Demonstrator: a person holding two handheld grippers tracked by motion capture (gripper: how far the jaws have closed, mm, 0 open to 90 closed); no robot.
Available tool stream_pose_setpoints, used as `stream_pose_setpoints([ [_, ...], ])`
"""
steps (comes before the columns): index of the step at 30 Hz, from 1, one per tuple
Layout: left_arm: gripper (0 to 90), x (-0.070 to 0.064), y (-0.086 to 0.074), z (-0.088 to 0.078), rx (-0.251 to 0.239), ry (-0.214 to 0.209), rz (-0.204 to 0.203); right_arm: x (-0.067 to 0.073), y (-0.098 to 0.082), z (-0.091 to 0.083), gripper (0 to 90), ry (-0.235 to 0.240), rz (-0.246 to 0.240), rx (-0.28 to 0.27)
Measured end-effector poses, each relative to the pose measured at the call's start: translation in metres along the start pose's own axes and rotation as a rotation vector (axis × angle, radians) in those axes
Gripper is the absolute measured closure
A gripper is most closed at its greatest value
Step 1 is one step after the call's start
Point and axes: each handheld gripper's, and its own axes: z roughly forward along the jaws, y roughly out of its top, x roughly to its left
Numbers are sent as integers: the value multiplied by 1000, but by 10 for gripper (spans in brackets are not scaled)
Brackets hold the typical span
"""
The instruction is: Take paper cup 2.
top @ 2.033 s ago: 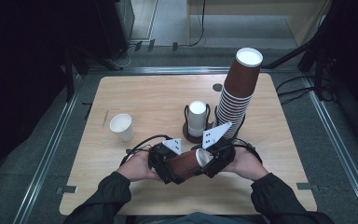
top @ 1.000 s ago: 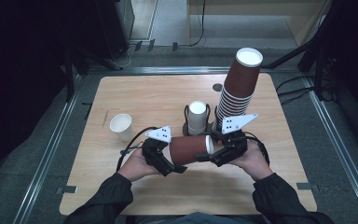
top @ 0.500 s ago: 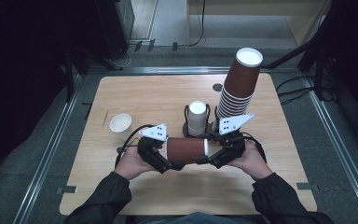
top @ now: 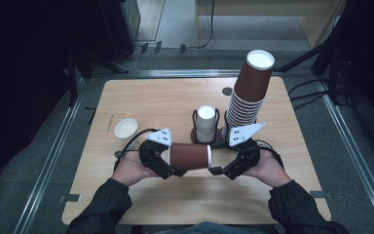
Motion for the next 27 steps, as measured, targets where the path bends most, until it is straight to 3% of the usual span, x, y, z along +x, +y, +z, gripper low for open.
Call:
stream_pose_setpoints([
  [12,103,1,-1,19,148,-14,-10,2,-5,16,145,-15,-41,92],
  [27,98,-8,7,39,222,-33,27,7,-8,47,155,15,-98,221],
])
